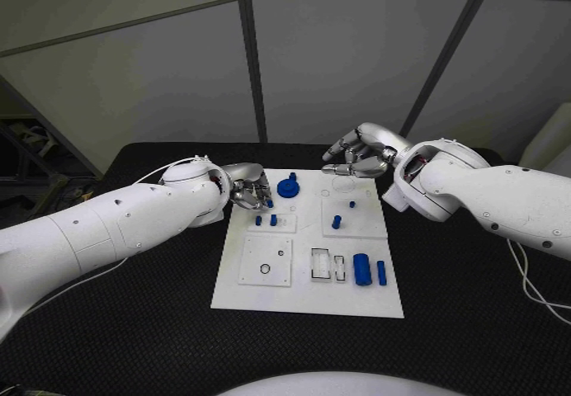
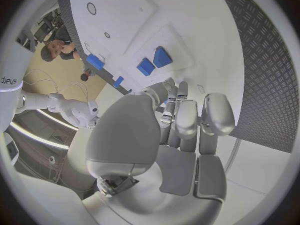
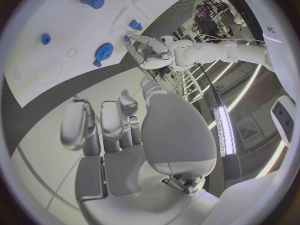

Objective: Assemble the parts on the task board

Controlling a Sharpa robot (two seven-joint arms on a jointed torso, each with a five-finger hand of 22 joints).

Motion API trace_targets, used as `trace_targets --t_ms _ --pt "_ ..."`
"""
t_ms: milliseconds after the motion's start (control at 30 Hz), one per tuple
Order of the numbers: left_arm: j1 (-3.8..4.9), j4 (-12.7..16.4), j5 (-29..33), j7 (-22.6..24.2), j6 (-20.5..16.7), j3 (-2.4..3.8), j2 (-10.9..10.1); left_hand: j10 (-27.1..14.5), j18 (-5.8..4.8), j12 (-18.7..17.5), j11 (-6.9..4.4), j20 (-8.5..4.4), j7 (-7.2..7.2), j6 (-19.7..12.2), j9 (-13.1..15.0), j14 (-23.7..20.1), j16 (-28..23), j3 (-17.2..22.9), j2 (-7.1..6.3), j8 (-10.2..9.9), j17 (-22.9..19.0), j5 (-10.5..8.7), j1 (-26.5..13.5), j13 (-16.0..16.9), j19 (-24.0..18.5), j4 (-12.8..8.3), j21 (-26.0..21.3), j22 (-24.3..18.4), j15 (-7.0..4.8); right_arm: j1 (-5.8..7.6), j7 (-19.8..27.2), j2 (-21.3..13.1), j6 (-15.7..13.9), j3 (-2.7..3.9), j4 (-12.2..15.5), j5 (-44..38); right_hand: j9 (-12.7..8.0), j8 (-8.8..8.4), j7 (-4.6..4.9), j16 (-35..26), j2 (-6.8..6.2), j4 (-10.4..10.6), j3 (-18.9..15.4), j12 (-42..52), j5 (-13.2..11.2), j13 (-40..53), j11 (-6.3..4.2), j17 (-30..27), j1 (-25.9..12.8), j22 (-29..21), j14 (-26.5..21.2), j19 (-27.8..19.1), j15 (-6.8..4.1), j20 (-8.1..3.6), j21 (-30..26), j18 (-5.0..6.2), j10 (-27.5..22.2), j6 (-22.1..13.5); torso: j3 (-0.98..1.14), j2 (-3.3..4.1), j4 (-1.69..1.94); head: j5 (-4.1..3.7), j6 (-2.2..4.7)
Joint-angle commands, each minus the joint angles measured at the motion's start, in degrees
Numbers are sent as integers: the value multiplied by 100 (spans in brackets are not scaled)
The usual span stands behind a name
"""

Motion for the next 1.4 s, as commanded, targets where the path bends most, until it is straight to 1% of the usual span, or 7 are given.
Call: trace_targets --t_ms 33,367,600,733,867,1200,1400 --pt "1 2 -41 -72 84 0 -16 -26 -142 -54 30 26 18 -412 -161 88 -40 22 -86 -34 -63 -29 -38 -42 -37 -48 -56 -20 55 11 9 -12 -25 3 -3 -17 9 -37 -5 -30 45 1 24 -23 21 -24 -4 -24 -27 0 48 27 -5 -9 -57 94 -27 33 -2 -6 6 -3 2" --pt "1 47 55 -119 -128 9 -167 -253 -86 -180 122 78 112 -850 -397 15 -241 35 -209 -19 -362 -28 -60 -101 -167 -61 -329 -199 113 10 -248 -70 34 2 -119 -331 40 -21 28 -419 -78 -61 272 -2615 -23 -2185 23 -283 407 -251 -24 -89 -13 6 -404 148 -1020 116 -8 -10 5 -26 47" --pt "-1 113 245 -16 -435 148 -334 -389 5 -230 185 126 150 -731 -449 -127 -649 39 -219 50 -861 -23 -42 -97 -374 -63 -774 -504 155 -84 -660 -96 313 0 -193 -1488 85 0 51 -792 -200 -125 564 -4010 -26 -3497 101 -589 745 -262 -13 -59 59 36 -470 159 -1005 394 -11 -5 3 -102 106" --pt "-3 191 1278 416 -807 257 -551 -253 118 -152 166 118 143 -318 -414 -377 -1301 194 -150 214 -1596 381 44 -85 -661 -115 -1336 -883 135 -218 -900 -64 326 -60 -175 -2373 76 -20 82 -539 -219 -184 717 -4630 -33 -4105 180 -335 868 -64 87 50 121 81 -259 113 -1003 525 -8 -1 -19 -204 159" --pt "-4 310 2741 990 -842 295 -764 180 304 77 53 57 53 -121 -409 -808 -2284 227 -11 264 -2606 235 72 -13 -1178 -142 -2300 -1527 50 -347 -1109 -42 342 -83 -159 -2963 47 -27 77 -272 -242 -295 836 -4972 -34 -4518 200 -84 968 150 155 146 153 119 -24 65 -880 636 -6 -1 4 -348 173" --pt "-124 1094 6263 1898 -888 296 -1313 163 344 33 49 58 45 32 -441 -1051 -2971 20 52 214 -2991 -46 -62 -65 -1517 -132 -3065 -2036 82 -671 -1392 -4 508 -98 -138 -3595 -64 -58 106 -56 -365 -389 883 -5419 -69 -5043 261 98 885 297 183 183 219 169 115 40 -855 711 -17 2 23 -490 262" --pt "-212 1466 7363 2087 -693 291 -1557 167 344 32 52 63 49 39 -445 -1064 -3022 5 83 200 -3018 -44 -65 -66 -1522 -134 -3117 -2074 88 -747 -1485 11 390 -99 -142 -3723 -165 -66 186 -11 -463 -429 767 -5459 -101 -5223 334 122 810 305 177 175 270 217 110 42 -1036 539 -18 2 17 -490 302"
